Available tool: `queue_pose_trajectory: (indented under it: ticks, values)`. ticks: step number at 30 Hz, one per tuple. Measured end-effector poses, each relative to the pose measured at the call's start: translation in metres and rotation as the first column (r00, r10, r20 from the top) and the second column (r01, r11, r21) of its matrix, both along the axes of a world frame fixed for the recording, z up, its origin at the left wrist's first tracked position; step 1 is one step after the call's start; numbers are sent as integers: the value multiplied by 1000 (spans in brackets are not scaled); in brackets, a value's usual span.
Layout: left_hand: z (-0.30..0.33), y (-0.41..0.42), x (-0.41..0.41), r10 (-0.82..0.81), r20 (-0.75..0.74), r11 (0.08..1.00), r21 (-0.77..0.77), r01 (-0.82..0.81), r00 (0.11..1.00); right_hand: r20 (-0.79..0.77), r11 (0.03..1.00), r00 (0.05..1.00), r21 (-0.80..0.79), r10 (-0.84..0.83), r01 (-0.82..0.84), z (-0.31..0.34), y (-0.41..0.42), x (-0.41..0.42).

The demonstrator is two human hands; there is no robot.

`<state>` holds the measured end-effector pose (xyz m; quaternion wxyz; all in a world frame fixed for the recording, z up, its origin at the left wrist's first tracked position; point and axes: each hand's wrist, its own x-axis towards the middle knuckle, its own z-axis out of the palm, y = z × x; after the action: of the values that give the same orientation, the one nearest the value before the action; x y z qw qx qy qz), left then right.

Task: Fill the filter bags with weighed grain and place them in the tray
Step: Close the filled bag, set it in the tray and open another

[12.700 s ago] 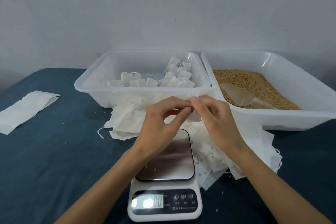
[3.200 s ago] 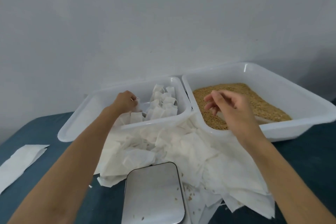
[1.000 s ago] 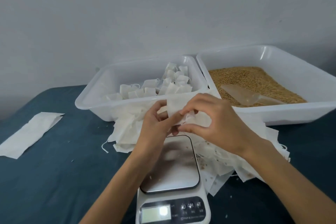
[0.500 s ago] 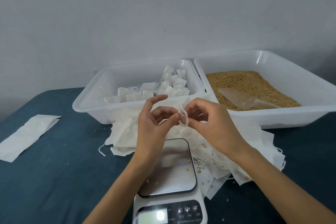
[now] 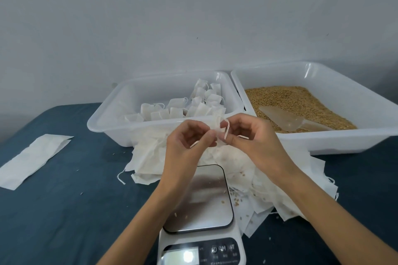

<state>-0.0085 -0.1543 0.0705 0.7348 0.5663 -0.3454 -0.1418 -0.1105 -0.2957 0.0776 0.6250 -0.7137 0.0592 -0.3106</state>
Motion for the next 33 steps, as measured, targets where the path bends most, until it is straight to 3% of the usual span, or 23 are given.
queue_pose_trajectory:
  ticks: [23,28,33]
  values:
    - [-8,-2,2,-25,-5,994,104,25,1000,-40,996,996,-16,82,-82,-3,10,2]
    - [-8,-2,3,-128,-94,991,25,131,987,-36,999,999,-35,12,-13,0,5,1]
    - [-8,-2,2,-98,-85,994,50,102,992,-20,996,999,-78,-36,35,-4,7,2]
